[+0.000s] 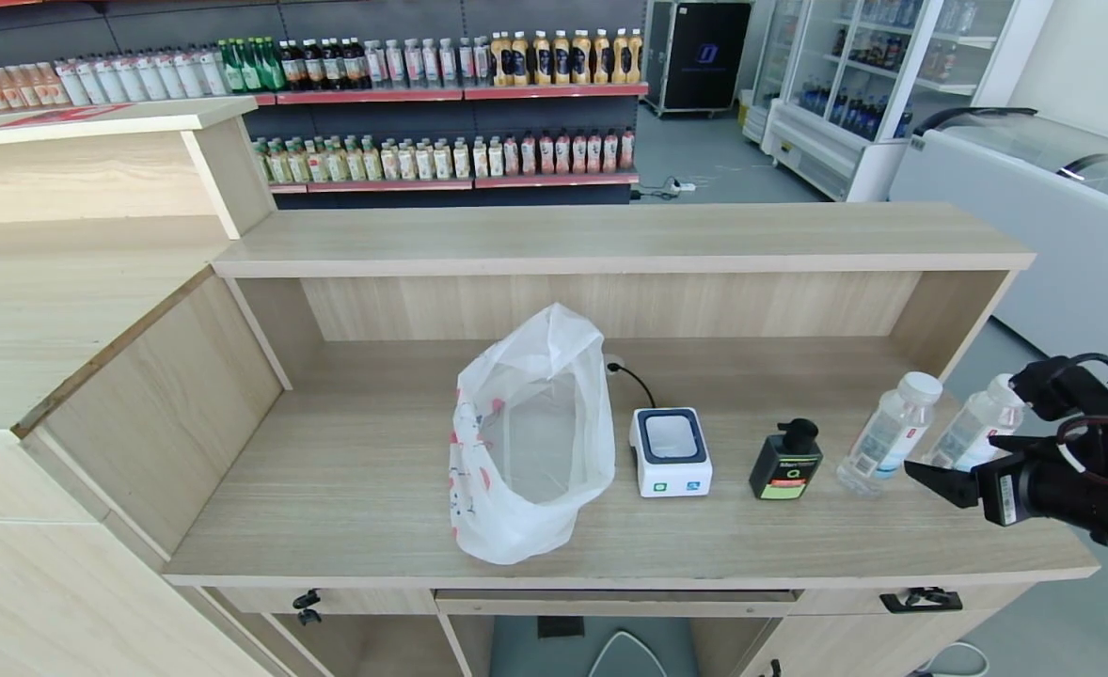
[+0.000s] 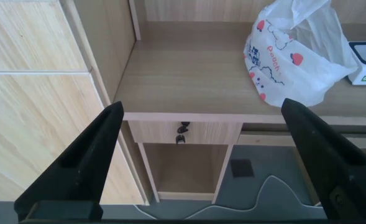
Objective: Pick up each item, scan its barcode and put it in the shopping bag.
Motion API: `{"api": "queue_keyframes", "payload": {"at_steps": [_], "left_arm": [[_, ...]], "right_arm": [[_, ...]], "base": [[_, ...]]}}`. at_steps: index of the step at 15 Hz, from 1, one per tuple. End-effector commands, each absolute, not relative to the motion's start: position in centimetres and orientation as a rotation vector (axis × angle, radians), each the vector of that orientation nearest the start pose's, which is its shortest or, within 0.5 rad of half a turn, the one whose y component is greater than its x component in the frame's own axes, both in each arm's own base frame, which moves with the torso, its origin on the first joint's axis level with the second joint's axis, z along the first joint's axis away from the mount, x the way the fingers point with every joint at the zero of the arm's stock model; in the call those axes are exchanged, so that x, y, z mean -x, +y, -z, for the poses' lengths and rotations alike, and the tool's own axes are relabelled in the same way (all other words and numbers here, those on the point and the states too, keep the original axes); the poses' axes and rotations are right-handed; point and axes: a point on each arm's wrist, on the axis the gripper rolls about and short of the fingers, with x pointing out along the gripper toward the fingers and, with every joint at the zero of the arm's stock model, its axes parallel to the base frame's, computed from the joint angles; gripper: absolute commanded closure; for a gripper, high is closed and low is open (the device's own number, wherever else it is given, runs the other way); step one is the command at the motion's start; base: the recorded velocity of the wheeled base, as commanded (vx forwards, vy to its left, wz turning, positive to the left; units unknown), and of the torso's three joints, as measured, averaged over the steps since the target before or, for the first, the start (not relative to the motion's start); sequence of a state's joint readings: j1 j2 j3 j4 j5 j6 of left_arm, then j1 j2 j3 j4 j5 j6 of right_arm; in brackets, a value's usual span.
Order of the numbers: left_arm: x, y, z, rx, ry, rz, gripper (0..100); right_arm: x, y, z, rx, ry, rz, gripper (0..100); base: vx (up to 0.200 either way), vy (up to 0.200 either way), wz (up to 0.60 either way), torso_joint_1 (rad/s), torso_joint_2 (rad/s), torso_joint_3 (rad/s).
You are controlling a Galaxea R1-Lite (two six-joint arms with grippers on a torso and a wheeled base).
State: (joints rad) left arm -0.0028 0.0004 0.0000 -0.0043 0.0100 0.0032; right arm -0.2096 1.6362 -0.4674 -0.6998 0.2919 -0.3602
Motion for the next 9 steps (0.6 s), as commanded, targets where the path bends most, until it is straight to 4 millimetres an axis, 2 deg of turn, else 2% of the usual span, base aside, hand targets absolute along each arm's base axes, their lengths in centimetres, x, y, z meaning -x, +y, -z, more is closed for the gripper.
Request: {"api": "queue_keyframes", "payload": {"at_steps": [1,4,9], "left_arm": [[2.3,0.0,-7.6,-0.003,-0.005,-0.008,0],[2.3,0.0,-7.6,-0.003,-0.005,-0.008,0],[2.3,0.0,-7.6,-0.003,-0.005,-0.008,0]], "right_arm": [[-25.1,-4.8,-10.5,0.23,0.497,-0.173,0],[-26.0,-4.9,-9.7,0.229,0.483,-0.198,0],[-27.1,-5.2,-7.7,0.249,0.483,-0.349,0]], "base": [[0.0,0.0,0.0,0.0,0.0,0.0],[0.0,0.0,0.0,0.0,0.0,0.0],[0.0,0.0,0.0,0.0,0.0,0.0]]}}
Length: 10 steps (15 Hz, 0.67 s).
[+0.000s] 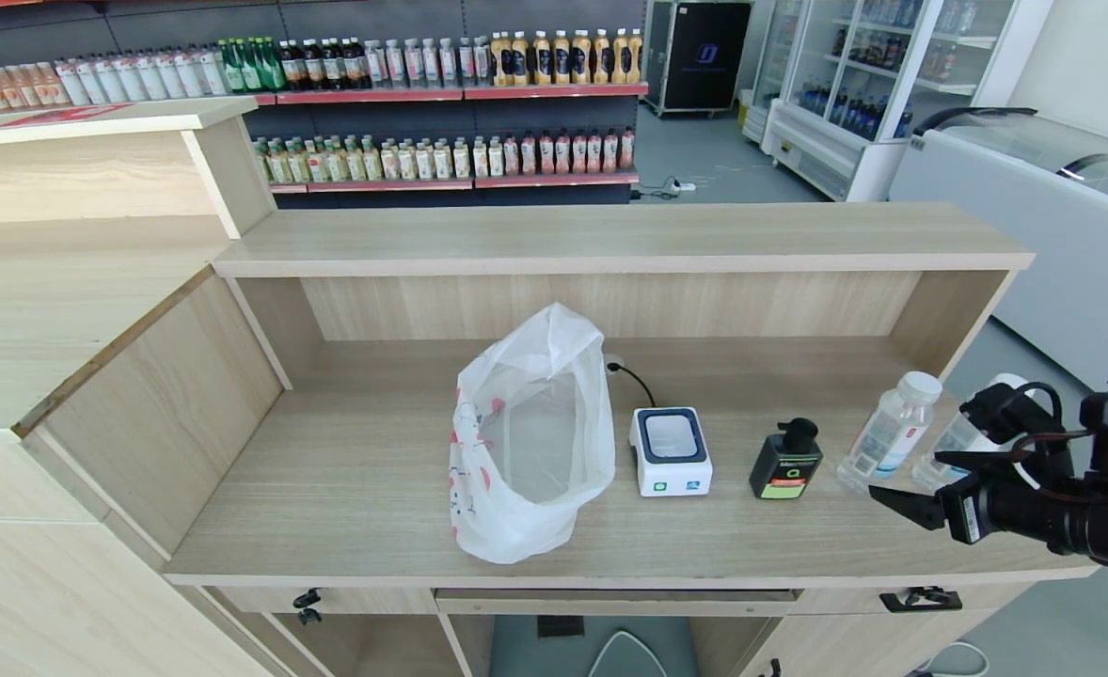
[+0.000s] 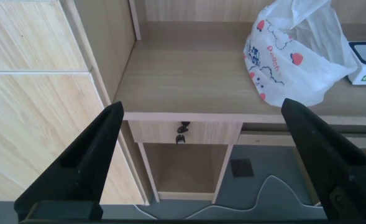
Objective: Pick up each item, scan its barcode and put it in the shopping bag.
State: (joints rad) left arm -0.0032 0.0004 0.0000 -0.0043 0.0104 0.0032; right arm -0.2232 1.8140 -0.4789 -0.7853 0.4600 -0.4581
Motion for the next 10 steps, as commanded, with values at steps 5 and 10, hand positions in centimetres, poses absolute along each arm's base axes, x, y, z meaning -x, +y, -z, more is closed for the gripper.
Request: {"api": "queue_keyframes", "payload": {"at_steps": [5,10], "left_arm": [[2.3,0.0,-7.6,-0.003,-0.005,-0.008,0],[2.3,0.0,-7.6,-0.003,-0.005,-0.008,0]], "right_arm": [[-28.9,-5.8,-6.7,0.266,0.439,-0.406,0],[-30.5,-5.9,-5.5,0.279,0.411,-0.495,0]], "base": [[0.0,0.0,0.0,0.0,0.0,0.0],[0.0,0.0,0.0,0.0,0.0,0.0]]}}
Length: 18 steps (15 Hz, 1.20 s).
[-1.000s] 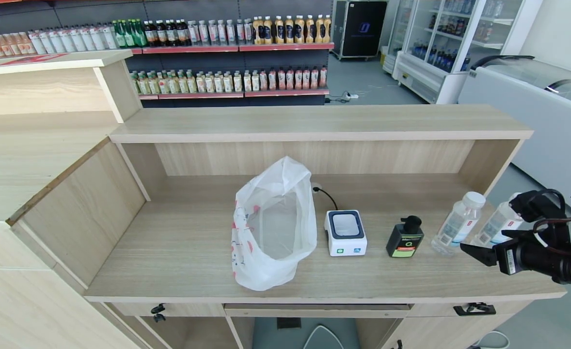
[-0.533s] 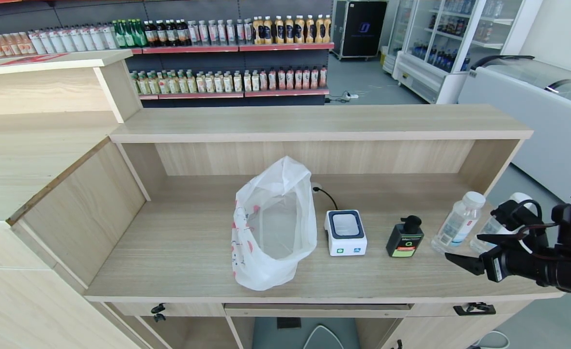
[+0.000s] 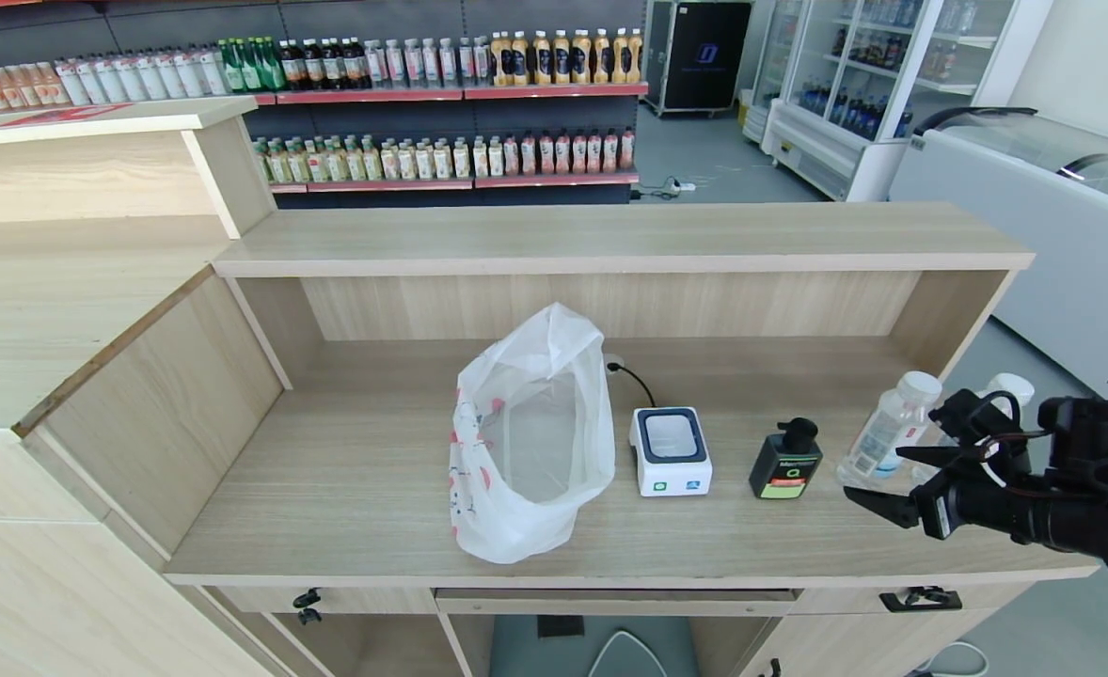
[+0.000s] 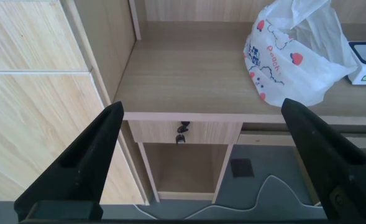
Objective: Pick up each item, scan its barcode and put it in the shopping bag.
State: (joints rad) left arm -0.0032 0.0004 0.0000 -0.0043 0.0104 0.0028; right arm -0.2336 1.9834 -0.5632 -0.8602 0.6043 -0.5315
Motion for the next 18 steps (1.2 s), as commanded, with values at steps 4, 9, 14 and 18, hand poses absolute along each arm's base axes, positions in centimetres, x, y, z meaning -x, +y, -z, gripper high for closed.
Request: {"api": "queue_keyframes", "payload": {"at_steps": [4,9,14,18], "left_arm": [[2.3,0.0,-7.6,-0.003,-0.005,-0.008,0],[2.3,0.0,-7.6,-0.003,-0.005,-0.008,0],[2.3,0.0,-7.6,-0.003,-0.005,-0.008,0],[2.3,0.0,-7.6,-0.003,-0.005,-0.008,0]], "right_arm": [[-32.4,-5.6,-5.3,0.305,0.369,-0.542,0],[-32.9,-4.4,-3.6,0.336,0.387,-0.615,0],[-35.3,-4.7,-3.2,0.356,0.354,-0.613,0],[-36.4,-3.6,-2.3,0.35,0.341,-0.674,0]], "base": [[0.0,0.0,0.0,0.0,0.0,0.0],[0.0,0.0,0.0,0.0,0.0,0.0],[0.0,0.0,0.0,0.0,0.0,0.0],[0.0,0.0,0.0,0.0,0.0,0.0]]}}
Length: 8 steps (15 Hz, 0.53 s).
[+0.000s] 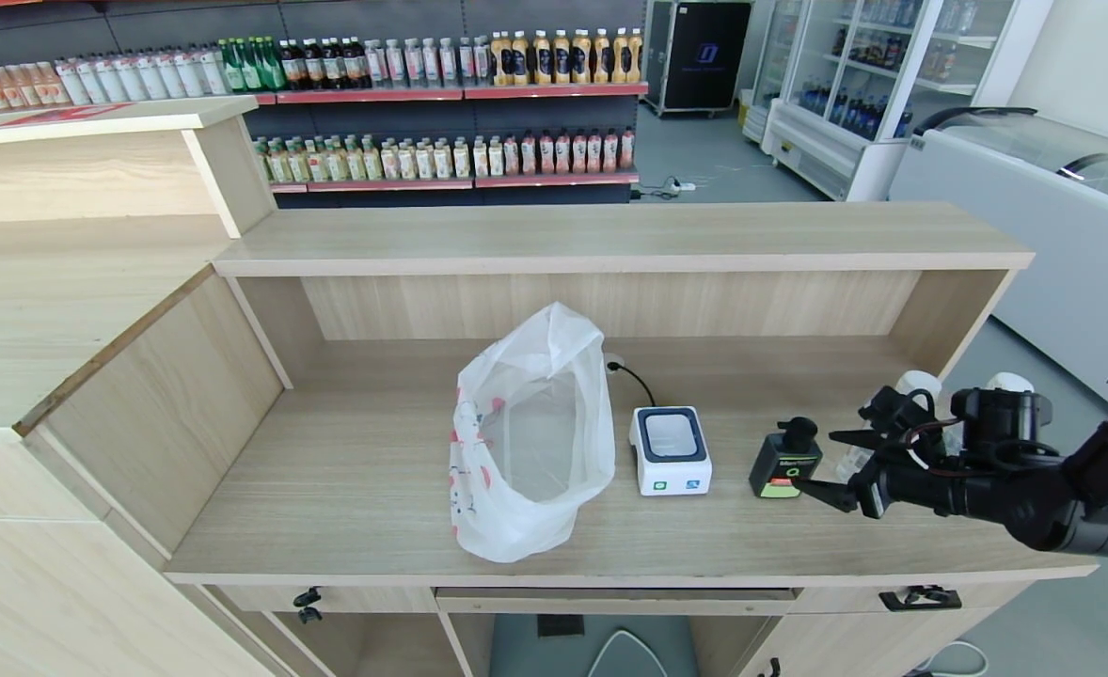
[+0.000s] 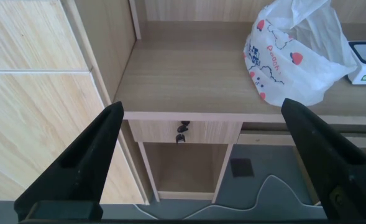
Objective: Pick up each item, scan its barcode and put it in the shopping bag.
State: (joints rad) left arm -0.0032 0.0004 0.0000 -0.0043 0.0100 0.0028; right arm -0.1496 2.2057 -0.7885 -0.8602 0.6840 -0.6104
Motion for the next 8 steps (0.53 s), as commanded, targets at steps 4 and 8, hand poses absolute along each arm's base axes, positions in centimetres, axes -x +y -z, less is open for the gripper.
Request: {"api": "queue_keyframes", "payload": {"at_steps": [4,8], "left_arm": [[2.3,0.0,-7.6,-0.003,-0.005,-0.008,0],[2.3,0.0,-7.6,-0.003,-0.005,-0.008,0]], "right_arm": [[-37.8,-2.4,-1.4,0.357,0.327,-0.716,0],[-38.7,-1.9,-0.6,0.363,0.324,-0.73,0]], "base": [[0.0,0.0,0.0,0.0,0.0,0.0],[0.0,0.0,0.0,0.0,0.0,0.0]]}}
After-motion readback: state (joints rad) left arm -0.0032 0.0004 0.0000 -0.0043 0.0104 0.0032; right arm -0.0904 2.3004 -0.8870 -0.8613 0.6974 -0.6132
